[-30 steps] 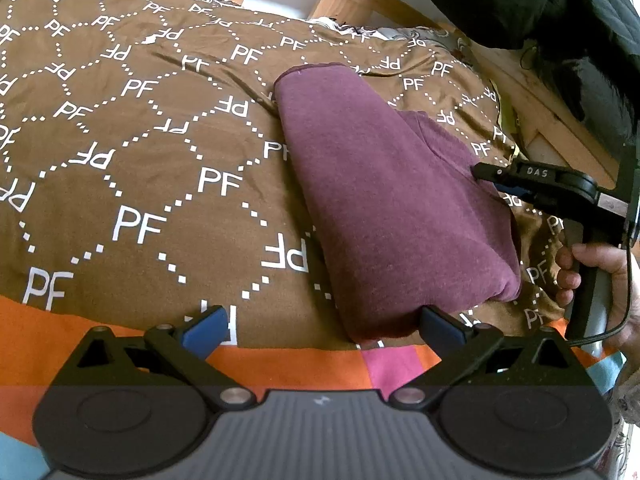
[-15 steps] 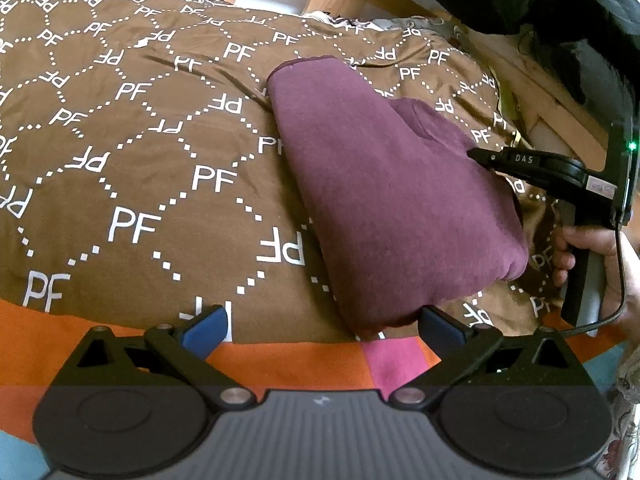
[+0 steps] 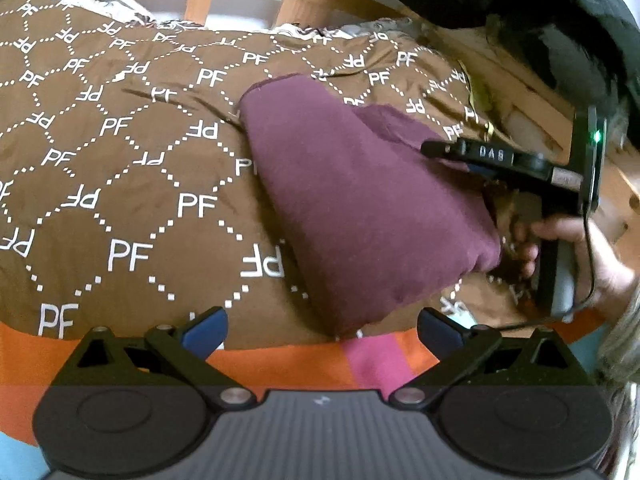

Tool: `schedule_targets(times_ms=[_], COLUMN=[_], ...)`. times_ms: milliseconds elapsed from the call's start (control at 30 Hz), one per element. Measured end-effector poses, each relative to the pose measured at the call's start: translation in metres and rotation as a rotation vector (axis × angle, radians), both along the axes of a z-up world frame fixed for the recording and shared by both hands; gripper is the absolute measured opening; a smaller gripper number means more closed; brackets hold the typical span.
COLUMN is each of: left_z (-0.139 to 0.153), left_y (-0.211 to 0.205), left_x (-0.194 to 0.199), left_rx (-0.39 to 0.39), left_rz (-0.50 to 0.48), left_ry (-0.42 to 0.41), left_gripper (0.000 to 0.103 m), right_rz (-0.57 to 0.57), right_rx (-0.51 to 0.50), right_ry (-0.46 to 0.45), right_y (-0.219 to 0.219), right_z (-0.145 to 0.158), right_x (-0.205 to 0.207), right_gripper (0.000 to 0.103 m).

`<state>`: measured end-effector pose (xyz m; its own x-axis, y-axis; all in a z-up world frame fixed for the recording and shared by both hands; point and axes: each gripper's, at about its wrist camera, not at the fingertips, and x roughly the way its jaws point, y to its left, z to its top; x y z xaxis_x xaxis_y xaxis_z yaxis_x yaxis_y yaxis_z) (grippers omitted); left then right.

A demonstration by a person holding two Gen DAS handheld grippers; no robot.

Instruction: Fold small clothes

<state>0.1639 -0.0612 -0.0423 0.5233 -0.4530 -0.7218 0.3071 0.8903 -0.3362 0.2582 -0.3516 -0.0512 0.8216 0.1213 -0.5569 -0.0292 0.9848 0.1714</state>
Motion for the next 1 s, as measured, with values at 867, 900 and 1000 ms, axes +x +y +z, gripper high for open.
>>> schedule_targets(times_ms=[867, 900, 1000], left_z=[-0.037, -0.037, -0.035], left_y=[0.009, 0.008, 0.007], left_x=[0.058, 0.059, 0.064], left_rx=[-0.251, -0.248, -0.248], left_rz=[0.13, 0.128, 0.123], left_ry=[0.14, 0.142, 0.162], left_gripper=[0.103, 0.103, 0.103], right_rz=[0.085, 0.085, 0.078], right_rx=[0.021, 0.023, 0.037], right_ry=[0.049, 0.052, 0.056], right_y=[0.01, 0.011, 0.011], right_z=[-0.014, -0.014, -0.013], right_x=[0.009, 0.009, 0.009], right_gripper=[0.096, 0.095, 0.092])
